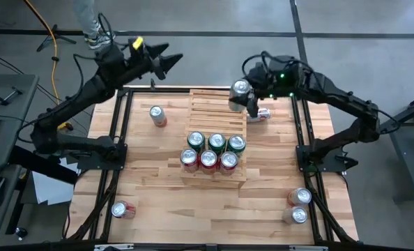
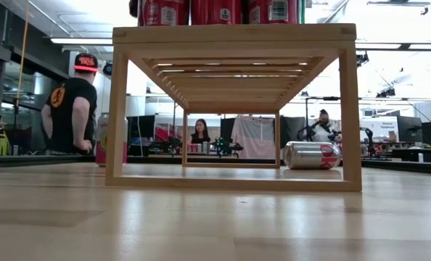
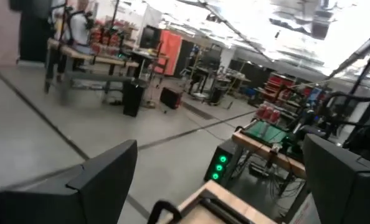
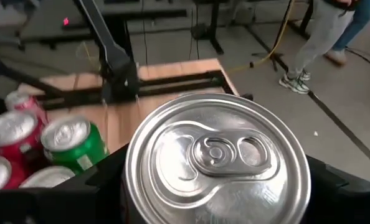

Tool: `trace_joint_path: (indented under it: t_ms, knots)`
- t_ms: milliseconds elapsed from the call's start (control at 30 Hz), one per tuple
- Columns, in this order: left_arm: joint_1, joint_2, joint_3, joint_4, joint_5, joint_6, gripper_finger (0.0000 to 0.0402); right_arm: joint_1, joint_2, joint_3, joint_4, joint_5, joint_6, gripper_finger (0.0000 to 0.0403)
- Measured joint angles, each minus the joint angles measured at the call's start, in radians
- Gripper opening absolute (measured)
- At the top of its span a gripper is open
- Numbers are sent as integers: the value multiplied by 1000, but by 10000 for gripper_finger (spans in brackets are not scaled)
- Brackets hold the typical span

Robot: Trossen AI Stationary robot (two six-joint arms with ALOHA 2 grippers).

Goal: Place canned beverage on shelf
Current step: Put the top left red-silver soda can on the shelf

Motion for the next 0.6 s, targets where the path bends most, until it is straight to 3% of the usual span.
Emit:
trace_joint_path:
  t_ms: [300, 467, 600]
  knots:
    - [-28, -150, -398, 423, -20, -219, 351, 52, -68, -254, 44, -21, 67, 284]
    - [-28, -193, -453, 484, -23, -255, 351, 51, -111, -414, 276, -47, 112, 284]
    - [-28, -202, -453, 487, -23, -255, 351, 51, -103, -492, 338, -31, 110, 284]
